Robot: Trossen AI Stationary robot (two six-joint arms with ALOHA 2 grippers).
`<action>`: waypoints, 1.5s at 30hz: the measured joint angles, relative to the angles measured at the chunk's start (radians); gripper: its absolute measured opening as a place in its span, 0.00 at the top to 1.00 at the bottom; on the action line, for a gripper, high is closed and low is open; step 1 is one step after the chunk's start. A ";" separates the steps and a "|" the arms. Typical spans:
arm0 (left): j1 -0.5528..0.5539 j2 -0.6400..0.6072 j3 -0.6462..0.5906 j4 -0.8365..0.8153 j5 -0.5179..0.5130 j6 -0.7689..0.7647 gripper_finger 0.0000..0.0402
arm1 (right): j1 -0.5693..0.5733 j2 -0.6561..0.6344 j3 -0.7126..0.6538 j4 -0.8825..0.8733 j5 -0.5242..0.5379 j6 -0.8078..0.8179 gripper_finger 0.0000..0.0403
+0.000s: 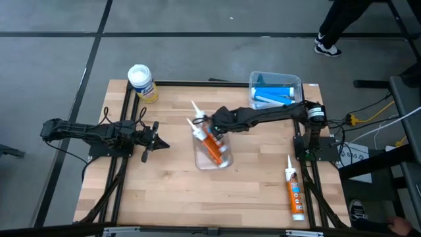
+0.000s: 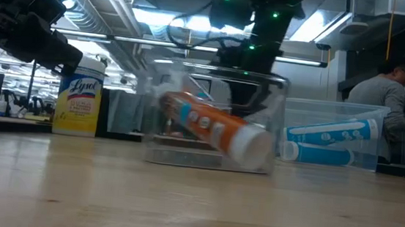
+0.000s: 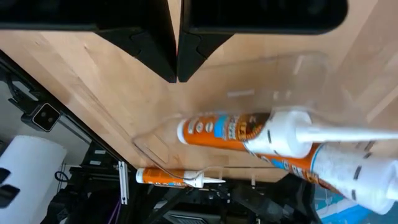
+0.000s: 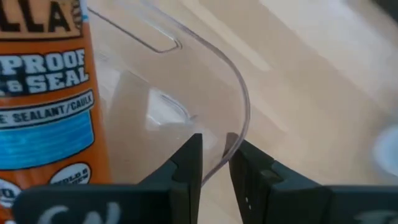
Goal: Pick & place silicon tubes, Sealant and Lysol wipes
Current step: Move the transparent bin to the bottom left of the white bin, then put the orange sealant into the transparent bin
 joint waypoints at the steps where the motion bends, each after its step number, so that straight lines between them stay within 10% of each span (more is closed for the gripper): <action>1: 0.000 0.000 0.000 0.000 0.000 0.000 0.97 | 0.000 -0.006 0.000 -0.032 0.011 -0.001 0.81; 25: 0.000 0.000 0.000 0.000 0.000 0.000 0.98 | 0.043 -0.154 0.000 -0.270 0.123 -0.024 0.79; 45: 0.000 0.000 0.000 0.000 0.000 0.000 0.97 | 0.267 -0.264 0.001 -0.315 -0.453 0.310 0.35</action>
